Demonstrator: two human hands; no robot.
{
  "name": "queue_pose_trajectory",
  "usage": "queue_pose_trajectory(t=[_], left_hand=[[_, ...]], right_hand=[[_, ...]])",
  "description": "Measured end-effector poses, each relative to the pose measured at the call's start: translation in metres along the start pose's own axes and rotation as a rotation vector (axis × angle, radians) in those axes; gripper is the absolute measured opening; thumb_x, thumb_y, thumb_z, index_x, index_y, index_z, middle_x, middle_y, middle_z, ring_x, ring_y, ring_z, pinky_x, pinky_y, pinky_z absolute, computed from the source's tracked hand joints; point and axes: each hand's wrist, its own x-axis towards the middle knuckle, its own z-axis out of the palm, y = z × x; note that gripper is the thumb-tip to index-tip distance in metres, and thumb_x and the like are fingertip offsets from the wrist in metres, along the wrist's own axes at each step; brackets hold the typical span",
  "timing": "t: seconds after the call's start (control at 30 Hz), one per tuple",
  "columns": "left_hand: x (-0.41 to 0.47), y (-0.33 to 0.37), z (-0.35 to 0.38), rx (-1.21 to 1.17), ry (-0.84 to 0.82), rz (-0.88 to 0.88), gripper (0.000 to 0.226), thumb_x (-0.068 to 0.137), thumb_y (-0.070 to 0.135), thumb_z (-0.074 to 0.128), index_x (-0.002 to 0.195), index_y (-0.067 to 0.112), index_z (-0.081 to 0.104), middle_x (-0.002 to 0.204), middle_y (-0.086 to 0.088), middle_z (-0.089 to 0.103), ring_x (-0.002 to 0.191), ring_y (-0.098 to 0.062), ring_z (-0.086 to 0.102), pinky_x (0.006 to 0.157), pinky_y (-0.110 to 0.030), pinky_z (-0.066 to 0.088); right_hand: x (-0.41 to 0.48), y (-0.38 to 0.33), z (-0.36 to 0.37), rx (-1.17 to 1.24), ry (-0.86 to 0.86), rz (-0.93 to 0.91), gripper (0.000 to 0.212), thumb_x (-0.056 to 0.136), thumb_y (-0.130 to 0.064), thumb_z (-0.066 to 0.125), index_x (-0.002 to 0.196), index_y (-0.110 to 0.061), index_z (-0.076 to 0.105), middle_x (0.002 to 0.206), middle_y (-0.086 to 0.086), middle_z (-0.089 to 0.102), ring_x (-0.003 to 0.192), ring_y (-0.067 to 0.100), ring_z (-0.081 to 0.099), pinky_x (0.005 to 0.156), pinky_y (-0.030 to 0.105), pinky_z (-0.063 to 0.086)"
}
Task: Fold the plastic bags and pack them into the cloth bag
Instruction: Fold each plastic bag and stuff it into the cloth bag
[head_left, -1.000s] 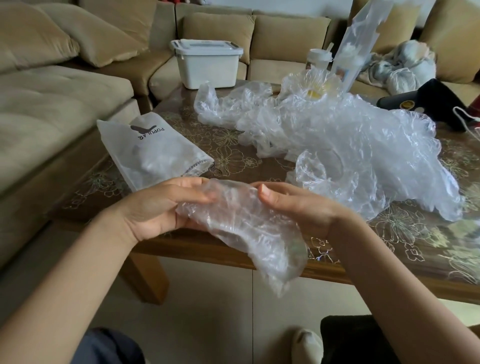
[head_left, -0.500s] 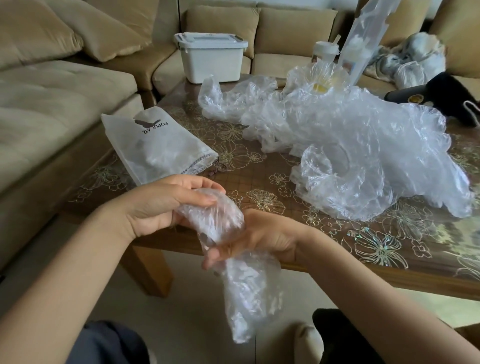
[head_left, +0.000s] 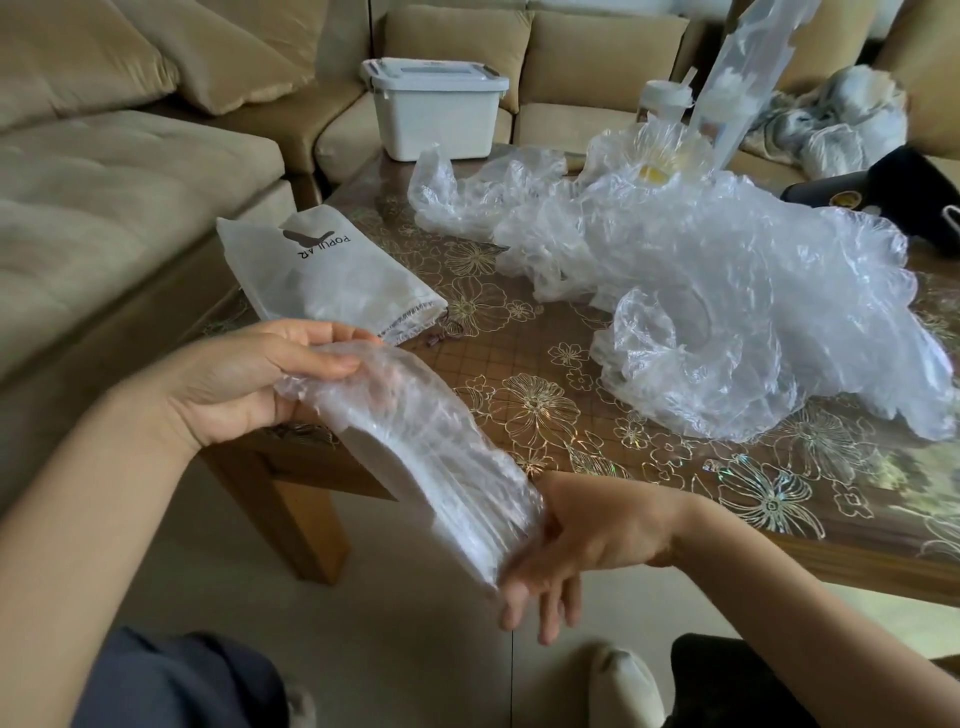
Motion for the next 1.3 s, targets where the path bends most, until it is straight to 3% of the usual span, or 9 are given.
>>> queue_pose_trajectory(t=[0.1, 0.23, 0.33, 0.53, 0.67, 0.83, 0.93, 1.07, 1.3], left_hand=[[-0.004, 0.001, -0.007, -0.009, 0.007, 0.040, 0.078, 0.012, 0.036, 0.095, 0.085, 0.018, 0.074, 0.081, -0.002, 0.072, 0.064, -0.008, 0.068, 0.043, -0.019, 0.050], [-0.003, -0.003, 0.009, 0.140, -0.191, -0.038, 0.061, 0.036, 0.037, 0.092, 0.092, 0.023, 0.074, 0.094, -0.005, 0.071, 0.077, -0.012, 0.068, 0.056, -0.021, 0.054], [0.005, -0.012, 0.034, 0.255, -0.314, -0.103, 0.041, 0.064, 0.027, 0.077, 0.103, 0.019, 0.070, 0.105, -0.010, 0.070, 0.090, -0.019, 0.065, 0.072, -0.030, 0.052], [0.009, -0.005, 0.045, 0.182, -0.178, 0.009, 0.054, 0.063, 0.034, 0.081, 0.109, 0.012, 0.064, 0.089, 0.000, 0.070, 0.078, -0.010, 0.066, 0.061, -0.021, 0.053], [0.012, -0.010, 0.049, -0.037, -0.094, 0.035, 0.096, 0.039, 0.047, 0.091, 0.122, 0.014, 0.056, 0.110, -0.009, 0.069, 0.100, -0.023, 0.066, 0.076, -0.034, 0.056], [0.012, -0.033, 0.085, 0.188, 0.072, 0.070, 0.034, 0.077, 0.030, 0.075, 0.105, 0.014, 0.067, 0.102, -0.005, 0.072, 0.099, -0.018, 0.066, 0.100, -0.043, 0.045], [0.014, -0.037, 0.086, 0.218, 0.234, 0.086, 0.014, 0.087, 0.020, 0.064, 0.098, 0.012, 0.067, 0.095, -0.005, 0.072, 0.090, -0.020, 0.067, 0.092, -0.044, 0.051], [0.012, -0.036, 0.084, 0.112, 0.204, 0.045, 0.010, 0.089, 0.015, 0.060, 0.094, 0.007, 0.063, 0.084, -0.007, 0.069, 0.067, -0.011, 0.065, 0.054, -0.024, 0.054], [0.011, -0.031, 0.083, -0.245, 0.053, -0.160, 0.025, 0.094, 0.023, 0.043, 0.097, 0.006, 0.061, 0.069, -0.006, 0.063, 0.056, -0.015, 0.060, 0.050, -0.023, 0.051]], right_hand=[[-0.021, 0.000, -0.015, -0.089, 0.036, -0.014, 0.018, 0.084, -0.012, 0.068, 0.102, -0.010, 0.066, 0.092, 0.006, 0.072, 0.073, 0.016, 0.069, 0.064, 0.024, 0.055], [-0.029, -0.008, -0.018, 0.155, 0.428, -0.255, 0.055, 0.075, -0.036, 0.072, 0.124, -0.021, 0.053, 0.116, 0.002, 0.067, 0.105, 0.013, 0.064, 0.086, 0.024, 0.051], [-0.006, -0.016, -0.002, 0.271, 0.311, -0.325, 0.080, 0.069, -0.044, 0.079, 0.135, -0.016, 0.043, 0.125, 0.003, 0.060, 0.117, 0.017, 0.057, 0.099, 0.035, 0.046], [0.012, -0.013, -0.001, 0.157, 0.496, -0.234, 0.024, 0.075, -0.020, 0.078, 0.082, -0.001, 0.066, 0.072, 0.009, 0.066, 0.064, 0.015, 0.061, 0.060, 0.031, 0.053], [0.008, -0.014, -0.013, 0.393, 0.600, -0.361, 0.026, 0.078, -0.013, 0.069, 0.095, 0.006, 0.064, 0.080, 0.010, 0.069, 0.067, 0.016, 0.066, 0.062, 0.025, 0.054], [0.010, -0.015, -0.012, 0.434, 0.677, -0.398, 0.031, 0.083, -0.014, 0.064, 0.105, 0.006, 0.060, 0.094, 0.019, 0.068, 0.074, 0.020, 0.066, 0.062, 0.024, 0.053], [0.011, -0.015, -0.012, 0.404, 0.728, -0.357, 0.027, 0.091, -0.017, 0.058, 0.111, 0.001, 0.057, 0.092, 0.020, 0.068, 0.072, 0.022, 0.064, 0.052, 0.025, 0.050], [0.009, -0.018, -0.015, 0.461, 0.695, -0.409, 0.017, 0.097, -0.007, 0.047, 0.093, -0.011, 0.064, 0.069, 0.002, 0.066, 0.055, 0.011, 0.061, 0.044, 0.021, 0.047], [0.008, -0.020, -0.017, 0.496, 0.718, -0.452, 0.043, 0.091, 0.013, 0.040, 0.076, -0.008, 0.075, 0.063, 0.004, 0.068, 0.046, 0.008, 0.057, 0.041, 0.015, 0.042]])
